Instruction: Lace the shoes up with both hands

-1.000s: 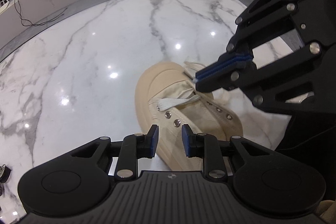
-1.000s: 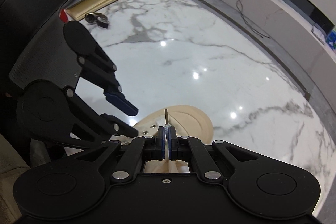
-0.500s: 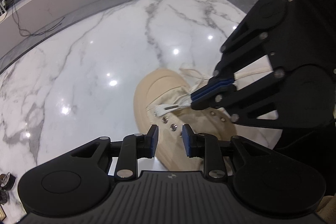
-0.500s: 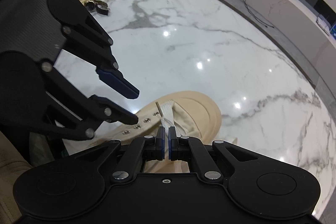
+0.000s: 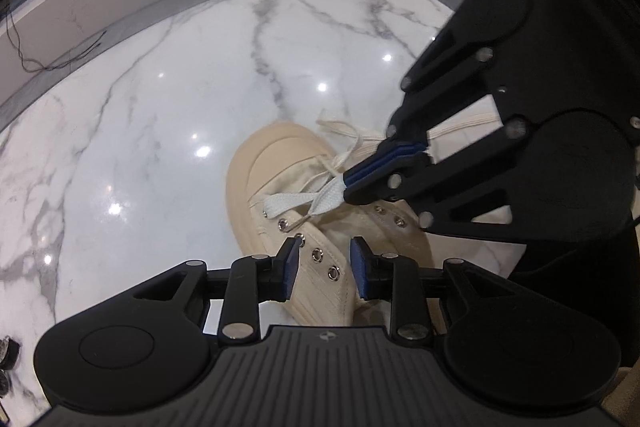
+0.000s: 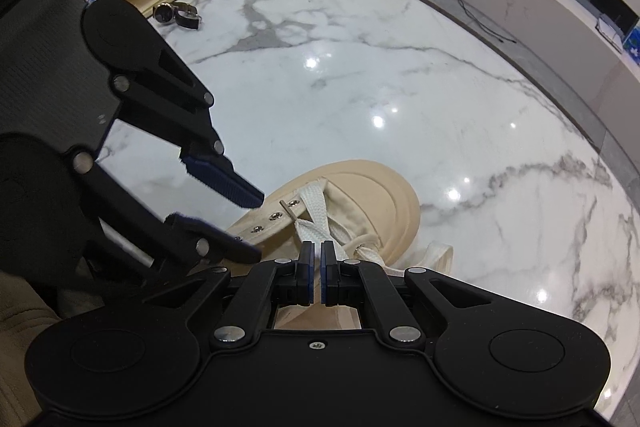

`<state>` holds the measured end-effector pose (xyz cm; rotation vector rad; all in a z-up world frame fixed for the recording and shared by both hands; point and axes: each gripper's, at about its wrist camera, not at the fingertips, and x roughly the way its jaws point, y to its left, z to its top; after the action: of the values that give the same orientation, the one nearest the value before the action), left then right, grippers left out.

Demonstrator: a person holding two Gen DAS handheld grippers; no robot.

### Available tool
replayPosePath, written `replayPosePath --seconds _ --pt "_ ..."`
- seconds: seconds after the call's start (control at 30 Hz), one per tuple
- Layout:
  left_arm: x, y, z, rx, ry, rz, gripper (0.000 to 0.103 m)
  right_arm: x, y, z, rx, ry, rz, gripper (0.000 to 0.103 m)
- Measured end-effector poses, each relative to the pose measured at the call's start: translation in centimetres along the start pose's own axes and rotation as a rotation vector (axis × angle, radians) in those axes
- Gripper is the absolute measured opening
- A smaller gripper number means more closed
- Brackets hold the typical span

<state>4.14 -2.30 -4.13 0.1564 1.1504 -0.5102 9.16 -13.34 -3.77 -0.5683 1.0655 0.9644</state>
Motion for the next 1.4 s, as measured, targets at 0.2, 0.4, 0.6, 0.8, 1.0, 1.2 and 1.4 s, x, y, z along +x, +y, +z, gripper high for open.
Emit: replayPosePath --seconds 0.2,0.4,0.6,0.8,1.0,1.2,1.4 --pt "-0.3 0.4 -0.1 -0.004 -0.004 -0.001 0.028 -0.1 0.3 0.0 -0.003 -0.012 0.017 0.002" --pt "-0.8 0.9 -0.2 -0.01 -0.007 0.007 0.028 -0.2 0.4 0.2 -0.019 -0.027 0.027 0.002" --pt "-1.1 1.6 -0.5 -0.032 -0.01 0.013 0.03 -0.3 0.6 0.3 -0.039 -0.04 0.031 0.002" --pt "-0.9 1.9 -0.5 -0.037 -0.003 0.032 0.03 -0.5 1.1 0.7 -0.105 -0.053 0.029 0.008" --pt "-1.0 2.4 -0.7 -0.055 -0.006 0.027 0.03 0.0 2.1 1.4 -0.249 -0.019 -0.02 0.018" --pt "-0.9 3.2 -1.1 -0.077 -0.008 0.022 0.03 1.9 3.6 1.5 -0.391 0.039 -0.065 0.018" --pt "-0.8 3.9 -1.3 -0.096 -0.009 0.019 0.035 2.4 3.1 1.5 -0.33 0.046 -0.048 0.002"
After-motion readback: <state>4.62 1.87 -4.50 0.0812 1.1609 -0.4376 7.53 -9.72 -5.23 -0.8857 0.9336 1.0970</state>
